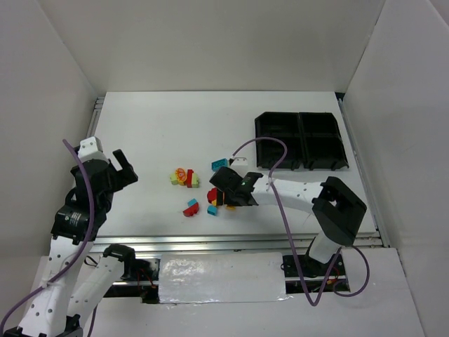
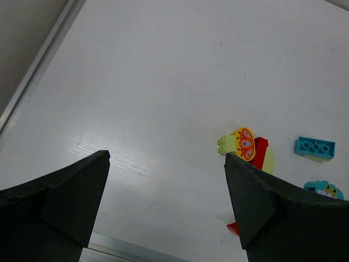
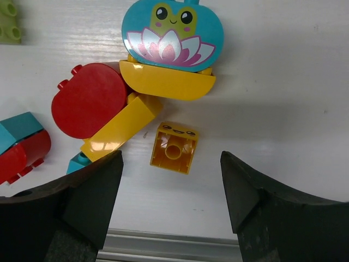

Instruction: Sort the legos into containers by color

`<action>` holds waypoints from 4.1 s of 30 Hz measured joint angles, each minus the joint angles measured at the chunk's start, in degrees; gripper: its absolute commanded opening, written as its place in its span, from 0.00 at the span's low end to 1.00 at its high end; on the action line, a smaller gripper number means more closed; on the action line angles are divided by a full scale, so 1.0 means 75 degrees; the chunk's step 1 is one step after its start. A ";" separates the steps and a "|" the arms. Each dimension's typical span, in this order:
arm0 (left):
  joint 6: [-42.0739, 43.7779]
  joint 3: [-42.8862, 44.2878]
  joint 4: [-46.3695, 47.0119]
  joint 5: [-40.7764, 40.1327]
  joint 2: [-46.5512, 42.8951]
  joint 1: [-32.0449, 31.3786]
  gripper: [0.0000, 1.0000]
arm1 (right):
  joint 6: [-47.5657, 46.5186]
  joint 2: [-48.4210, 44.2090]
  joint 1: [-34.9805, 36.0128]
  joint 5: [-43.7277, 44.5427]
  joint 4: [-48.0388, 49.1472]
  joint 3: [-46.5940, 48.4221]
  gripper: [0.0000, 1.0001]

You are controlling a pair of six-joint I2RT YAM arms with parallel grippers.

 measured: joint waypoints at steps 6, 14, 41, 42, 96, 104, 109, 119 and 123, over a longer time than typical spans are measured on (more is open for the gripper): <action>0.0000 0.0000 0.0000 0.0023 -0.0006 0.0000 0.99 | 0.0055 0.0300 0.0009 0.0003 0.0085 -0.0058 0.74; 0.0000 0.0000 0.0000 0.0050 -0.0087 0.0000 0.99 | 0.0082 0.0391 0.0009 0.0012 0.0286 -0.0239 0.67; 0.0012 -0.0047 0.0003 0.0192 -0.0093 0.0000 0.99 | -0.1343 -0.1460 -0.2588 0.0434 -0.0230 0.0845 0.00; 0.0015 -0.0050 0.0003 0.0213 -0.0093 0.0000 1.00 | -0.1545 -0.1241 -0.3072 0.0446 -0.0236 0.1230 0.00; 0.0402 -0.0201 0.0233 0.1399 0.0455 -0.0513 0.99 | -0.0731 0.1670 -0.1195 0.0259 -0.0490 0.1926 1.00; 0.0405 -0.0201 0.0233 0.1457 0.0565 -0.0513 0.99 | -0.0560 0.2285 -0.1195 0.0207 -0.0227 0.2034 0.90; 0.0405 -0.0201 0.0233 0.1475 0.0583 -0.0513 1.00 | -0.0504 0.2547 -0.1195 0.0172 0.0017 0.2110 0.67; 0.0411 -0.0201 0.0236 0.1591 0.0597 -0.0513 1.00 | -0.0478 0.2477 -0.1224 0.0554 -0.0041 0.2098 0.03; 0.0388 -0.0207 0.0396 0.2034 0.0530 -0.0513 1.00 | -0.0286 0.1938 -0.1244 0.0903 -0.0277 0.2090 0.00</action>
